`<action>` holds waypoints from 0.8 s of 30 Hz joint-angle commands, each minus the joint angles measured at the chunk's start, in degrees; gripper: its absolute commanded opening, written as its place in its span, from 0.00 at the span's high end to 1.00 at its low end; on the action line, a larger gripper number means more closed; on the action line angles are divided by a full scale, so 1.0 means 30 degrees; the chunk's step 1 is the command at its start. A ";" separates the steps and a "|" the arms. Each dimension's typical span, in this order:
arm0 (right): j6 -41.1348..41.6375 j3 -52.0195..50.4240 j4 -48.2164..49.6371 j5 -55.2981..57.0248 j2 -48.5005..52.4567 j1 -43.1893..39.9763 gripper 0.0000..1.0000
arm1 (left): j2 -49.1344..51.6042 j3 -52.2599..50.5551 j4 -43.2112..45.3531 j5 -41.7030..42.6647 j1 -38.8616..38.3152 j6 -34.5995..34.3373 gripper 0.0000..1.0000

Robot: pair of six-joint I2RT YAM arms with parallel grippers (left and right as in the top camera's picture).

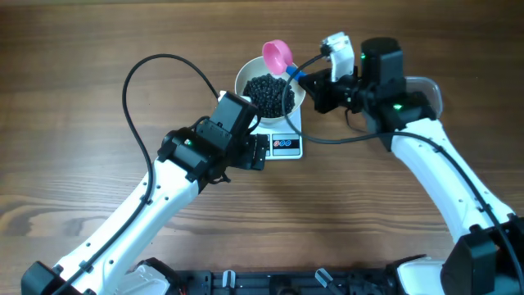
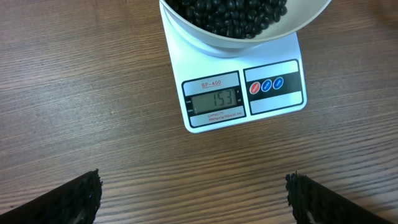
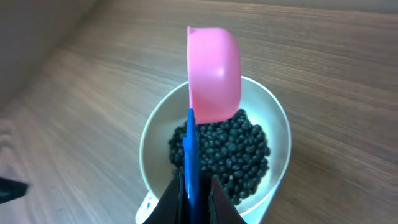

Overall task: Scoop item into bowl and weigh 150g on scale
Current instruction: 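Lower the scoop into the white bowl with the right gripper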

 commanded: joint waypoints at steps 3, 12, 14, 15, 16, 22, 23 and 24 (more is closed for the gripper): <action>-0.0539 0.0284 0.0022 0.4947 0.0437 0.1056 0.96 | 0.0117 -0.0117 0.0051 0.0102 0.0160 0.0168 0.00; -0.0503 0.0284 -0.0780 0.4138 0.1348 0.1093 0.96 | 0.0117 -0.0117 0.0051 0.0102 0.0160 0.0168 0.00; -0.0503 0.0284 -0.1253 0.3723 0.1464 0.1093 0.96 | 0.0117 -0.0117 0.0051 0.0102 0.0160 0.0168 0.00; -0.0488 0.0284 -0.1406 0.3636 0.1530 0.1093 0.96 | 0.0117 -0.0117 0.0051 0.0102 0.0160 0.0168 0.00; -0.0488 0.0284 -0.1494 0.3526 0.1530 0.1093 0.96 | 0.0117 -0.0117 0.0051 0.0102 0.0160 0.0168 0.00; -0.0503 0.0284 -0.1894 0.3468 0.1545 0.1115 0.96 | 0.0117 -0.0117 0.0051 0.0102 0.0160 0.0168 0.00; -0.0503 0.0284 -0.1887 0.3468 0.1545 0.1115 0.96 | 0.0117 -0.0117 0.0051 0.0102 0.0160 0.0168 0.00; -0.0510 0.0284 -0.1872 0.3468 0.1545 0.1115 0.96 | 0.0117 -0.0117 0.0051 0.0102 0.0160 0.0168 0.00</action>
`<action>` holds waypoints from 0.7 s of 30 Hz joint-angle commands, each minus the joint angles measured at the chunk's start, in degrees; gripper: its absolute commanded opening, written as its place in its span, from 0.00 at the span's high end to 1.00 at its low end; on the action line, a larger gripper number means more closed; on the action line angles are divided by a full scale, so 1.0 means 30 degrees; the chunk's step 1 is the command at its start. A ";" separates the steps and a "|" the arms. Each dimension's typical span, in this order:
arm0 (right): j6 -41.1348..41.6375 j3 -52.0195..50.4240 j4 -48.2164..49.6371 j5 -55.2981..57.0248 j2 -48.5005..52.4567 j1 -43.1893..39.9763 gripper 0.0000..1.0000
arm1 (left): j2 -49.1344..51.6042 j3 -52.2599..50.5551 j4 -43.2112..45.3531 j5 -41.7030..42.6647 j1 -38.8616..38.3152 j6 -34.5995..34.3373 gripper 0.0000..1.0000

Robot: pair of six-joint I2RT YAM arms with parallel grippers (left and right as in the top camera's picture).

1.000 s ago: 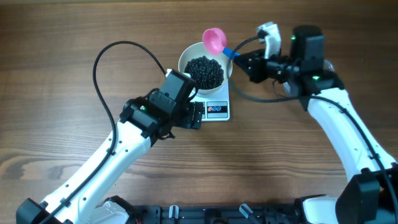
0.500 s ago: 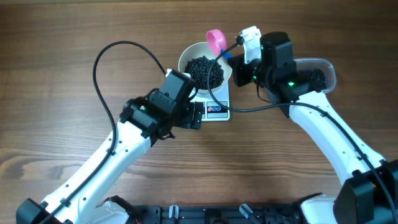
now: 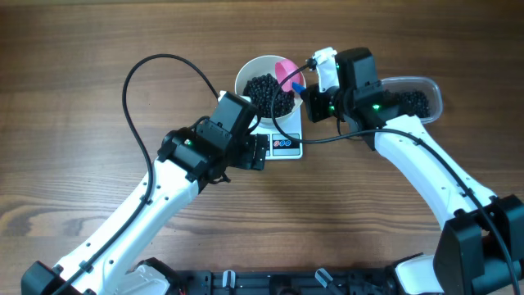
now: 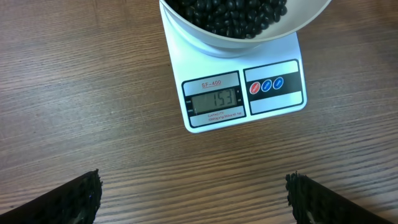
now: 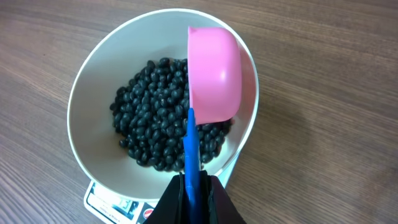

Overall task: Scoop item into bowl and weigh 150g on scale
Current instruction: 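Lower the scoop into the white bowl with the right gripper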

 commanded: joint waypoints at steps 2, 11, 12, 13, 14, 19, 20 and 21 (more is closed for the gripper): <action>-0.0211 0.0284 -0.0007 -0.0401 0.0189 0.0087 0.96 | 0.0117 -0.0117 0.0051 0.0102 0.0160 0.0168 0.00; -0.0707 0.0284 -0.0087 -0.0401 0.0211 0.0087 0.96 | 0.0117 -0.0117 0.0051 0.0102 0.0160 0.0168 0.00; -0.0699 0.0284 -0.0087 -0.0393 0.0226 0.0087 0.96 | 0.0117 -0.0117 0.0051 0.0102 0.0160 0.0168 0.00; -0.0699 0.0284 -0.0087 -0.0401 0.0284 0.0087 0.96 | 0.0117 -0.0117 0.0051 0.0102 0.0160 0.0168 0.00; -0.0699 0.0284 -0.0087 -0.0401 0.0313 0.0087 0.96 | 0.0117 -0.0117 0.0051 0.0102 0.0160 0.0168 0.00; -0.0867 0.0284 -0.0138 -0.0401 0.0401 0.0568 0.96 | 0.0117 -0.0117 0.0051 0.0102 0.0160 0.0168 0.00; -0.1049 0.0284 -0.0153 -0.0401 0.0401 0.0699 0.96 | 0.0117 -0.0117 0.0051 0.0102 0.0160 0.0168 0.00; -0.1304 0.0284 -0.0204 -0.0379 0.0401 0.0889 0.95 | 0.0117 -0.0117 0.0051 0.0102 0.0160 0.0168 0.00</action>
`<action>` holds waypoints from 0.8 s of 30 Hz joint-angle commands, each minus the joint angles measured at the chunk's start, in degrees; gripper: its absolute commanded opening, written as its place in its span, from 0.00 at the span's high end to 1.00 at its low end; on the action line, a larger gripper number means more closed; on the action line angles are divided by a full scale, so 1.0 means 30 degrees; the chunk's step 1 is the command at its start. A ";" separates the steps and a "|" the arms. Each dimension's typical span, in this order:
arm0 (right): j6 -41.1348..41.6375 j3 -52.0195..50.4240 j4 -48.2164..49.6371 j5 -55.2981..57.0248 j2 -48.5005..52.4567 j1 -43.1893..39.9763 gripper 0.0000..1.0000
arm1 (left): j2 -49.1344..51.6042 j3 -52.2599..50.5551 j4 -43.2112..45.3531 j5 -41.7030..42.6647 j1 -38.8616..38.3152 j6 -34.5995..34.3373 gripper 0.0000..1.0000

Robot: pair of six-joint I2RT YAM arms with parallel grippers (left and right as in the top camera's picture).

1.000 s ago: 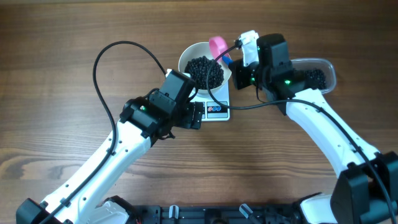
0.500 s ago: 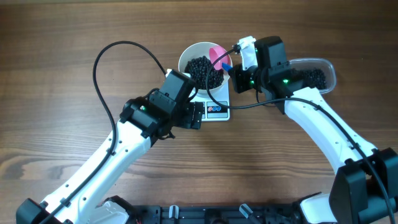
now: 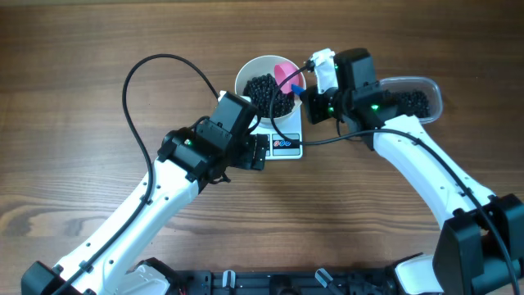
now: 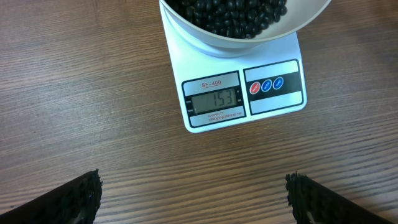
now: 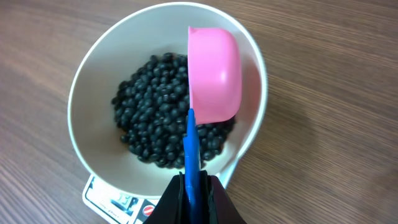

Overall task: Scoop item into bowl and weigh 150g on scale
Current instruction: 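Lower the scoop into the white bowl with the right gripper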

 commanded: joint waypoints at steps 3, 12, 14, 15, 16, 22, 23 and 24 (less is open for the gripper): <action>-0.1399 0.0284 -0.0335 0.0350 0.0379 0.1188 0.96 | 0.0117 -0.0117 0.0051 0.0102 0.0160 0.0168 0.00; -0.1698 0.0284 -0.0532 0.2273 0.0670 0.1545 0.96 | 0.0117 -0.0117 0.0051 0.0102 0.0160 0.0168 0.00; -0.1690 0.0284 -0.0692 0.1661 0.0714 0.1545 0.96 | 0.0117 -0.0117 0.0051 0.0102 0.0160 0.0168 0.00; -0.1690 0.0284 -0.0831 0.0685 0.0714 0.1545 0.96 | 0.0117 -0.0117 0.0051 0.0102 0.0160 0.0168 0.00; -0.1683 0.0284 -0.0896 0.0095 0.0714 0.1545 0.96 | 0.0117 -0.0117 0.0051 0.0102 0.0160 0.0168 0.00; -0.0495 0.0284 -0.0998 -0.2426 0.0714 0.1545 0.96 | 0.0117 -0.0117 0.0051 0.0102 0.0160 0.0168 0.00; -0.0117 0.0284 -0.1005 -0.2514 0.0714 0.1545 0.96 | 0.0117 -0.0117 0.0051 0.0102 0.0160 0.0168 0.00; -0.0036 0.0284 -0.1005 -0.2769 0.0714 0.1545 0.96 | 0.0117 -0.0117 0.0051 0.0102 0.0160 0.0168 0.00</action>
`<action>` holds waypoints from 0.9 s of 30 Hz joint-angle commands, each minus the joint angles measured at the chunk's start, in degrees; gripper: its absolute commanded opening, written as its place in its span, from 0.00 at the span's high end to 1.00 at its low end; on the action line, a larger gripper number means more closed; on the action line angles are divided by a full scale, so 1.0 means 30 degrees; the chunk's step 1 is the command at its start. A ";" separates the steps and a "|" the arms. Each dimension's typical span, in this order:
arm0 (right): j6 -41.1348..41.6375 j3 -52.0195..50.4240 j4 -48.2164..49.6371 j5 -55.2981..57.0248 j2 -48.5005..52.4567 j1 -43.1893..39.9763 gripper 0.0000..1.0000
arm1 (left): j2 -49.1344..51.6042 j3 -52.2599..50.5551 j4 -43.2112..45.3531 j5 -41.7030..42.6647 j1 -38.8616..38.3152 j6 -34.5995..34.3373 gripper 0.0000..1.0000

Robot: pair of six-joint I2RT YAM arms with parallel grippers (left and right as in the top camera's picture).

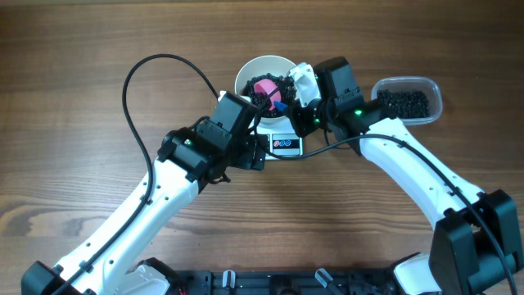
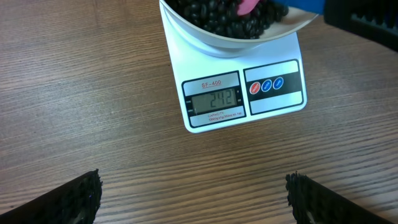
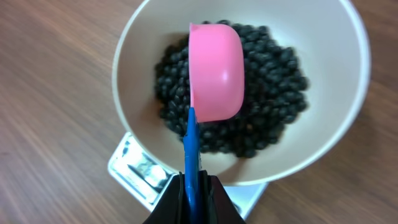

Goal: Scoop item into bowl and weigh 150g on scale

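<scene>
A white bowl (image 1: 246, 72) of black beans (image 3: 273, 81) sits on a white scale (image 2: 239, 93), whose display (image 2: 214, 99) reads 242. My right gripper (image 3: 193, 193) is shut on the blue handle of a pink scoop (image 3: 214, 68). The scoop (image 1: 264, 86) lies bottom up on the beans in the bowl. My left gripper (image 2: 193, 199) is open just above the bare table, in front of the scale, with nothing between its fingers.
A clear plastic tub (image 1: 409, 98) of black beans stands to the right of the scale, beyond the right arm. A black cable loops over the table at the left of the bowl.
My right gripper has moved left and down with the scoop, from the bowl's right rim onto the beans in the middle. The scale reading went from 153 to 242. The left arm has not moved.
The scoop was held high behind the bowl, and the scale read 153. Then it hung over the bowl's right side, the reading unchanged, and stayed there. Now it rests on the beans and the scale shows 242. The left gripper stayed open throughout.
</scene>
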 commanded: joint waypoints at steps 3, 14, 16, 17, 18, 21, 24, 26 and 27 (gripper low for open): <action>0.1013 0.0284 0.0029 -0.2229 0.0342 0.0036 0.96 | 0.0117 -0.0117 0.0051 0.0102 0.0160 0.0168 0.00; 0.6178 0.0306 0.0998 -0.2375 0.0117 -0.0233 0.96 | 0.0117 -0.0117 0.0051 0.0102 0.0160 0.0168 0.00; 0.7380 0.0306 0.0991 -0.2412 0.0109 -0.0262 0.96 | 0.0117 -0.0117 0.0051 0.0102 0.0160 0.0168 0.00; 0.7817 0.0306 0.1005 -0.2565 0.0109 -0.0277 0.96 | 0.0117 -0.0117 0.0051 0.0102 0.0160 0.0168 0.00; 0.8087 0.0306 0.1042 -0.2769 0.0102 -0.0284 0.96 | 0.0117 -0.0117 0.0051 0.0102 0.0160 0.0168 0.00; 0.8648 0.0306 0.1137 -0.3053 0.0066 -0.0372 0.96 | 0.0117 -0.0117 0.0051 0.0102 0.0160 0.0168 0.00; 0.8845 0.0306 0.1384 -0.3075 -0.0015 -0.0699 0.96 | 0.0117 -0.0117 0.0051 0.0102 0.0160 0.0168 0.00; 0.8837 0.0306 0.1596 -0.3082 -0.0197 -0.1020 0.96 | 0.0117 -0.0117 0.0051 0.0102 0.0160 0.0168 0.00; 0.8837 0.0306 0.1654 -0.3082 -0.0306 -0.1129 0.96 | 0.0117 -0.0117 0.0051 0.0102 0.0160 0.0168 0.00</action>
